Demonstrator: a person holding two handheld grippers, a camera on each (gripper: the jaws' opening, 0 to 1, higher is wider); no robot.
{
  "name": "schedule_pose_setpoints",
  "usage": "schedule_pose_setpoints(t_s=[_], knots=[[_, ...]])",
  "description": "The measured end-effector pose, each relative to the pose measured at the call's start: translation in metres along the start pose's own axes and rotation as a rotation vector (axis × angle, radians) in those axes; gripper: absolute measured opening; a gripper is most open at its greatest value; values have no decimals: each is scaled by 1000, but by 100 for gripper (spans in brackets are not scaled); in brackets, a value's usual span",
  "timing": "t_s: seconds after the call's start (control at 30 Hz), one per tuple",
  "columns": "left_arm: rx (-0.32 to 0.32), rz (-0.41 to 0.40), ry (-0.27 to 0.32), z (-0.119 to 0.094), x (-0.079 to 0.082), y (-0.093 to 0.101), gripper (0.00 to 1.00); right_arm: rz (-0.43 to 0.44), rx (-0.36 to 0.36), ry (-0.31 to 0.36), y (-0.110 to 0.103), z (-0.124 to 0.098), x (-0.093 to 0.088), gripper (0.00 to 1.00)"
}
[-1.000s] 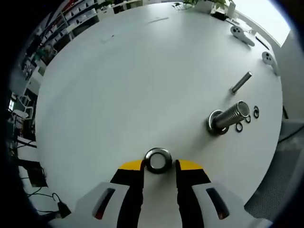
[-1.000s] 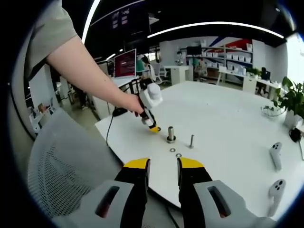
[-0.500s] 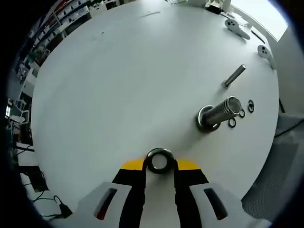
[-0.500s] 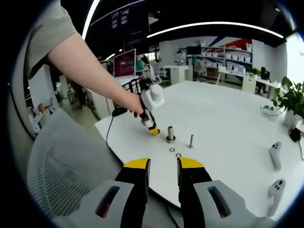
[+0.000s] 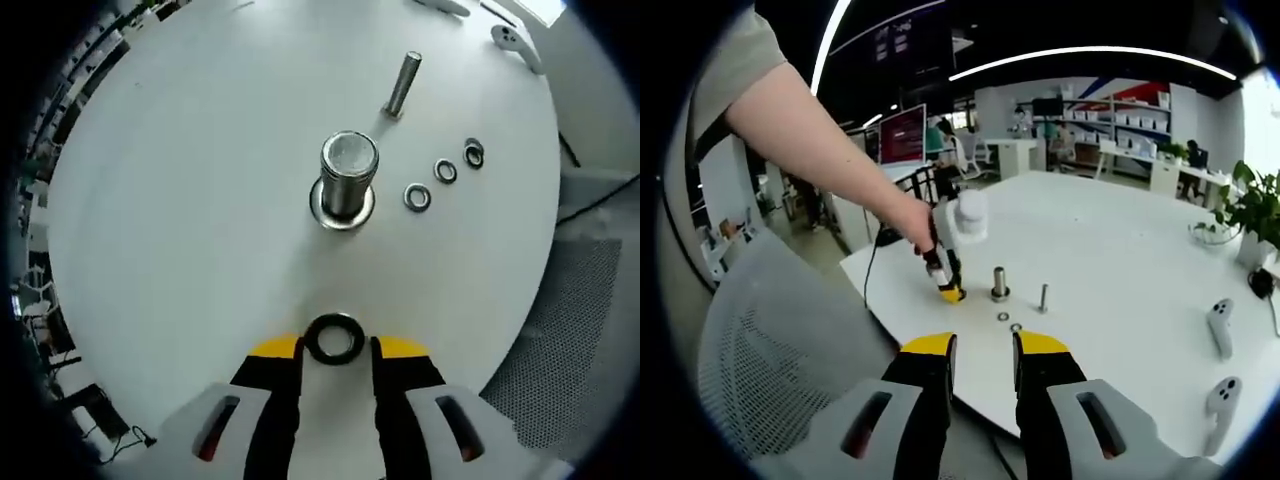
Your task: Place the washer onto the threaded stud by aligning its center hole with the stud, sliding it down to the base, and recovering from edge contact or off-axis alignment until the washer reaches the visible bottom stop.
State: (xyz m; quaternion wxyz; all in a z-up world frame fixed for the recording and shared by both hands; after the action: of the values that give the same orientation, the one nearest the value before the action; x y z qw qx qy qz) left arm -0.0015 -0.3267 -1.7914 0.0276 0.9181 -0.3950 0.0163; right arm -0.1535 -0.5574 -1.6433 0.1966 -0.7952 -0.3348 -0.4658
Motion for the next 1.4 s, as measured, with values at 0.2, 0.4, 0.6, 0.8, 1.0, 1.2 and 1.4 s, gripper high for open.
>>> schedule_pose_setpoints(t_s=[0.2,0.4,0.6,0.8,1.0,1.2,1.4], knots=[[23,-6,-36,2,2,1,30,-1,-2,-5,0,0,-1,25],[25,-8,19,1,-3,-3,22,1,-6,0,1,0,0,25],[47,-16,5,2,-1,0,20,1,-10,3,2,-1,0,25],[27,-134,65,0,-3,-2,19,2,-13,5,2,-1,0,25],[33,-99,101,0,-7,-1,19,3,-14,8,2,-1,1,25],[46,-150,185,-1,-12,-1,19,3,-14,10,2,-1,1,25],[57,-139,165,0,-14,-2,19,3,-14,10,2,-1,1,25]])
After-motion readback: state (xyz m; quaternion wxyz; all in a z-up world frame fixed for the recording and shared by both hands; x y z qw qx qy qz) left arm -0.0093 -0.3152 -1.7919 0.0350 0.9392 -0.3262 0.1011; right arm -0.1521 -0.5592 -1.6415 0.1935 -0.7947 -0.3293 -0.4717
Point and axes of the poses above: the point that each gripper's makers call its tool centre point, and the gripper's own axes: z roughly forward along the fingers, y roughly to its right, x roughly out of its top, the point moved 6 cm from there along -z, roughly backward along the fingers, and after that the axes turned 6 degrees about -z, right-handed, at the moved point
